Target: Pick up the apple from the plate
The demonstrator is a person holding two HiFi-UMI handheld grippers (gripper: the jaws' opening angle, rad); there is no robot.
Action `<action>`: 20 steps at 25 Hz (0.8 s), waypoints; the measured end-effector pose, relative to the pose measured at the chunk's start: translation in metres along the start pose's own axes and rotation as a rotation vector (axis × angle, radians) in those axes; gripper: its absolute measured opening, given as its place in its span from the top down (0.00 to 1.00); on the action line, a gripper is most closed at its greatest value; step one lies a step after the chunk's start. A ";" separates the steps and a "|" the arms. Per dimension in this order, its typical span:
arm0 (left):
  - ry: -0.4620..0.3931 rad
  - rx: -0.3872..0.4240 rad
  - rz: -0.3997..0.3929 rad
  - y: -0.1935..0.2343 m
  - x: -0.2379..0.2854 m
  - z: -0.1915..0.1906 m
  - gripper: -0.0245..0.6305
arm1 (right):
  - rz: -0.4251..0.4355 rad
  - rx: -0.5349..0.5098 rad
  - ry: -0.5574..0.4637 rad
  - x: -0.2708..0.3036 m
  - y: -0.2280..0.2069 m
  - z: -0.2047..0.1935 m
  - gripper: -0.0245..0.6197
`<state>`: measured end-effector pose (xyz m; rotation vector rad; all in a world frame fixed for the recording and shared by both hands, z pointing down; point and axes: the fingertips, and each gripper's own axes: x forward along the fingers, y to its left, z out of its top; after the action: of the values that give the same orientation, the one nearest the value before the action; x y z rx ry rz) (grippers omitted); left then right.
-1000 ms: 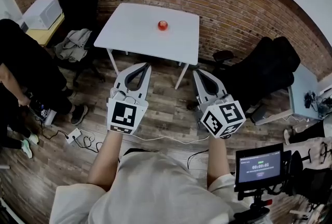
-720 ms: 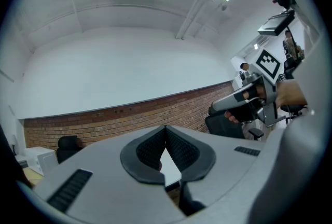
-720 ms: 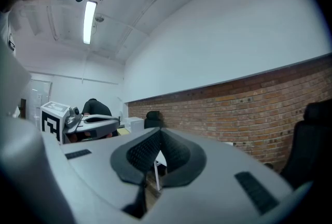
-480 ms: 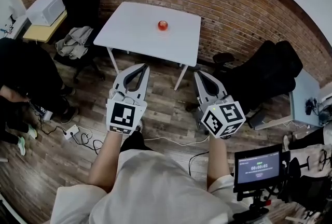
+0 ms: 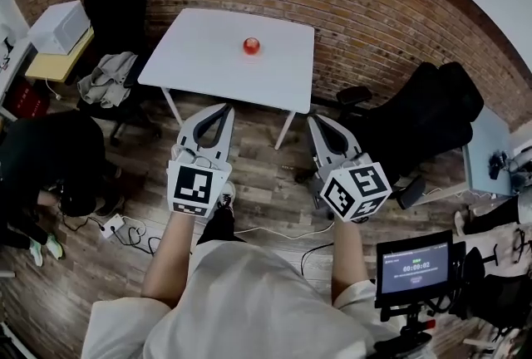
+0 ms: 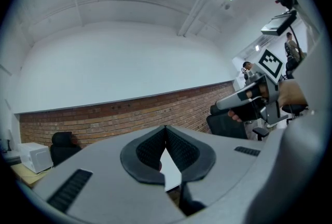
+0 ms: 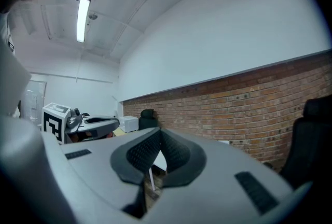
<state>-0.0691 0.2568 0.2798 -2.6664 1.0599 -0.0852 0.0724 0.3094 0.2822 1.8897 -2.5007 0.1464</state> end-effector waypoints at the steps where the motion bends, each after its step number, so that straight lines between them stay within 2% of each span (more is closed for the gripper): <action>1: -0.004 -0.001 -0.001 0.003 0.005 -0.001 0.95 | -0.004 -0.004 -0.001 0.004 -0.003 0.001 0.96; 8: -0.022 -0.002 -0.037 0.023 0.039 -0.003 0.95 | -0.037 -0.029 -0.012 0.036 -0.018 0.015 0.96; 20: 0.025 -0.032 -0.070 0.087 0.142 -0.039 0.95 | -0.069 -0.012 0.039 0.139 -0.077 0.016 0.96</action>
<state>-0.0288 0.0906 0.2879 -2.7381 0.9839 -0.1162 0.1087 0.1543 0.2803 1.9466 -2.4026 0.1654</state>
